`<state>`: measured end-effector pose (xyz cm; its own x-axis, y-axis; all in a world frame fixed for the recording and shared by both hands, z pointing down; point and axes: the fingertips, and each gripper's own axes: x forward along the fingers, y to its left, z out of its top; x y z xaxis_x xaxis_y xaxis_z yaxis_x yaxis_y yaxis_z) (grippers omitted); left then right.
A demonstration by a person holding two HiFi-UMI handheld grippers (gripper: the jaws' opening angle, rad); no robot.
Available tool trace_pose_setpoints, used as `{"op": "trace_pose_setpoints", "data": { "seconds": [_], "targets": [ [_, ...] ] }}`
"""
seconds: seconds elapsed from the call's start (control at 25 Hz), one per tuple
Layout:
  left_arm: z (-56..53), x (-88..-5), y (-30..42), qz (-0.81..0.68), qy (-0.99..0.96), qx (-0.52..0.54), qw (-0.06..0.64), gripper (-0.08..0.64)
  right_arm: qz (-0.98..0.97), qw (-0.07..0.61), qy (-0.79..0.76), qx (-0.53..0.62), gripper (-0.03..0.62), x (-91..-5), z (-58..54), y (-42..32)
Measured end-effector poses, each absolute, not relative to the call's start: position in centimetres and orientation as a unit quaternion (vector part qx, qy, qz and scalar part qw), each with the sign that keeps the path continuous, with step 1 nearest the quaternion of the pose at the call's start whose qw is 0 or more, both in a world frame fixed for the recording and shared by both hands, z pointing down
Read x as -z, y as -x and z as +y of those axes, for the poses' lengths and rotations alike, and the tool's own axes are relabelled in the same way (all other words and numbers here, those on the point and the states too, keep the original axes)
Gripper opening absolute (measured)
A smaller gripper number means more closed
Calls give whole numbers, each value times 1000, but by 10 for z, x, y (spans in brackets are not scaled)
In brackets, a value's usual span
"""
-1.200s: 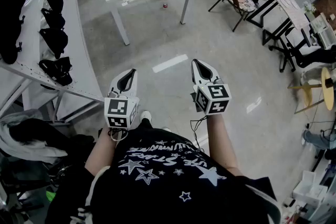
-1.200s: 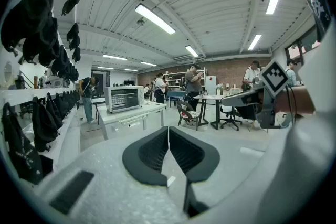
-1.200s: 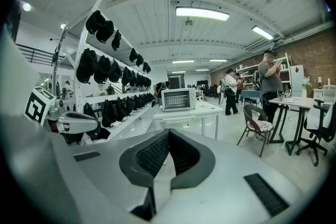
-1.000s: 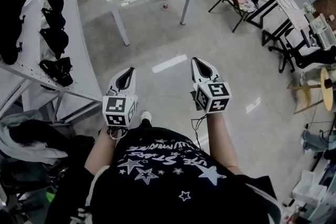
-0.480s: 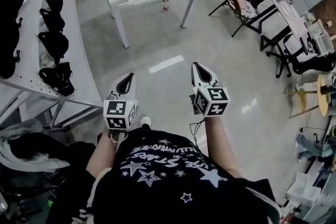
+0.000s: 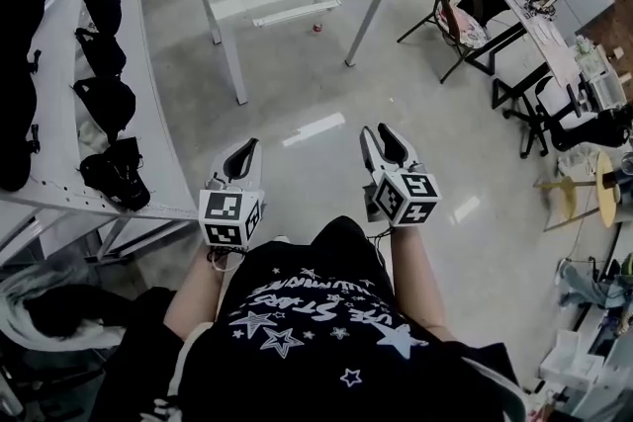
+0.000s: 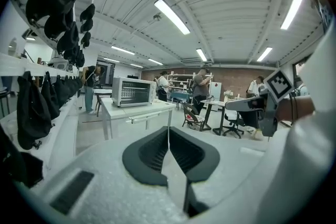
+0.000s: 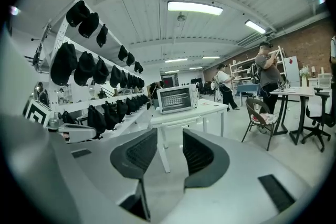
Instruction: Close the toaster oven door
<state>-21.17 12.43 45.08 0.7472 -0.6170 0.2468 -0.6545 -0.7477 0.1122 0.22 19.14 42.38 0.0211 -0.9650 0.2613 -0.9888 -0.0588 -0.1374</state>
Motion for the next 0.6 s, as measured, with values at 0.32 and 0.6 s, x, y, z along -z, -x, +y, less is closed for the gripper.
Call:
{"op": "trace_pose_setpoints", "data": {
  "seconds": [0.32, 0.6],
  "targets": [
    [89, -471, 209, -367, -915, -128, 111, 23, -695, 38, -696, -175, 237, -444, 143, -32],
    [31, -475, 164, -416, -892, -140, 106, 23, -717, 22, -669, -194, 284, -463, 62, -100]
  ]
}}
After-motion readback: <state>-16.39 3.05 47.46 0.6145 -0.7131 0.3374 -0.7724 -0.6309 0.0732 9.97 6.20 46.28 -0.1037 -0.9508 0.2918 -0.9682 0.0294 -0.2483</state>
